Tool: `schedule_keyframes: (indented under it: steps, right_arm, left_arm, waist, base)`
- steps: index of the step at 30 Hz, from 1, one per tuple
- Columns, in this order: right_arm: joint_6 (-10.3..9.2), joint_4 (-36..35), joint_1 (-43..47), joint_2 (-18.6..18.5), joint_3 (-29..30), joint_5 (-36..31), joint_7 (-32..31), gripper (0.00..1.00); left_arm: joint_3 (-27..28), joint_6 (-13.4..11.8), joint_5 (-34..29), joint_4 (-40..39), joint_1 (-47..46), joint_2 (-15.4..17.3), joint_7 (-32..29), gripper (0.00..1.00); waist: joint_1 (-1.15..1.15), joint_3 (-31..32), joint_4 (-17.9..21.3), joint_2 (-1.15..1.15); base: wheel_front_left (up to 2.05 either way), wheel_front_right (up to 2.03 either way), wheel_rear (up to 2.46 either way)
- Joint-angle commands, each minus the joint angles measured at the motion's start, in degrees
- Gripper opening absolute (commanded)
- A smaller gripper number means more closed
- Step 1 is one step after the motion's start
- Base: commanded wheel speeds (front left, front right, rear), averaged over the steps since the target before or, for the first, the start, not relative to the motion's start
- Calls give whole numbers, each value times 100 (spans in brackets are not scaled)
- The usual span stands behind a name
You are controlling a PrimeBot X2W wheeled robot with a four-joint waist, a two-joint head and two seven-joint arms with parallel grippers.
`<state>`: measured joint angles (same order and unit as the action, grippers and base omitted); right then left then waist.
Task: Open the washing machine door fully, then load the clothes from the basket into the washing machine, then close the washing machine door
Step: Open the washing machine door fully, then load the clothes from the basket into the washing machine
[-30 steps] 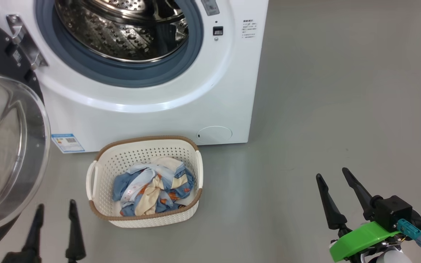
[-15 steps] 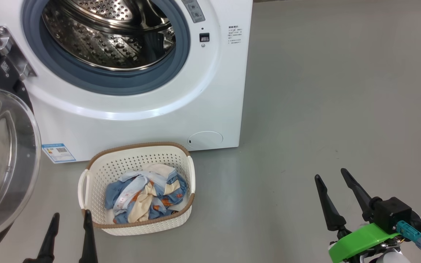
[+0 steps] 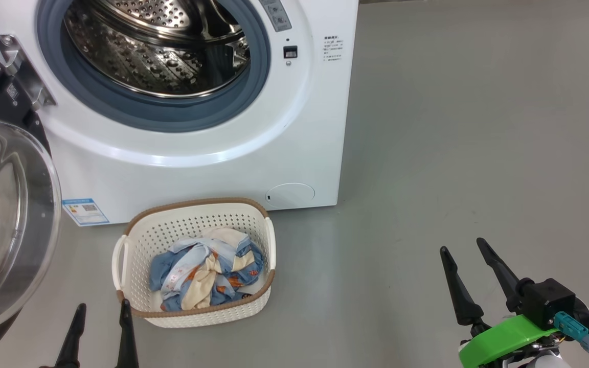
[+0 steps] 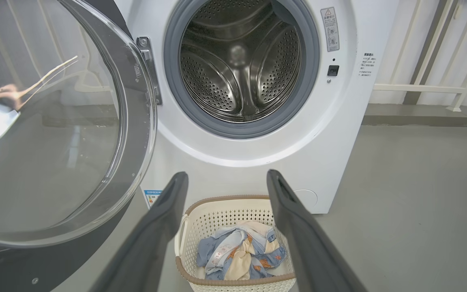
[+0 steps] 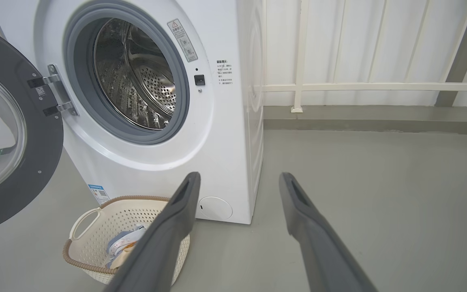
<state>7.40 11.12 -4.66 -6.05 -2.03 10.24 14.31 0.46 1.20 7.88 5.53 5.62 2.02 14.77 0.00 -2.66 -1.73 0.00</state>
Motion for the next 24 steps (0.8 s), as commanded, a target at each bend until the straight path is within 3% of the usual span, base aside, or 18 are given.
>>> schedule_keyframes:
  steps: [1, 17, 24]
  right_arm:
    - [9, -166, -82, -23, -129, -52, 69, 100]
    - [9, -152, -78, 7, -86, -31, 69, 100]
    - [9, -141, -69, 2, -99, -31, 69, 100]
  left_arm:
    - [167, -3, -56, -134, -134, 86, 23, 100]
    - [200, -12, -39, -137, -185, 86, 23, 100]
    - [225, 3, -8, -69, -198, 86, 23, 100]
  waist:
    - [0, -18, -2, 0]
    - [0, -69, -29, 0]
    - [0, -69, -43, 0]
  base:
    - [0, 0, 0]
    - [0, -1, 0]
    - [60, -61, 1]
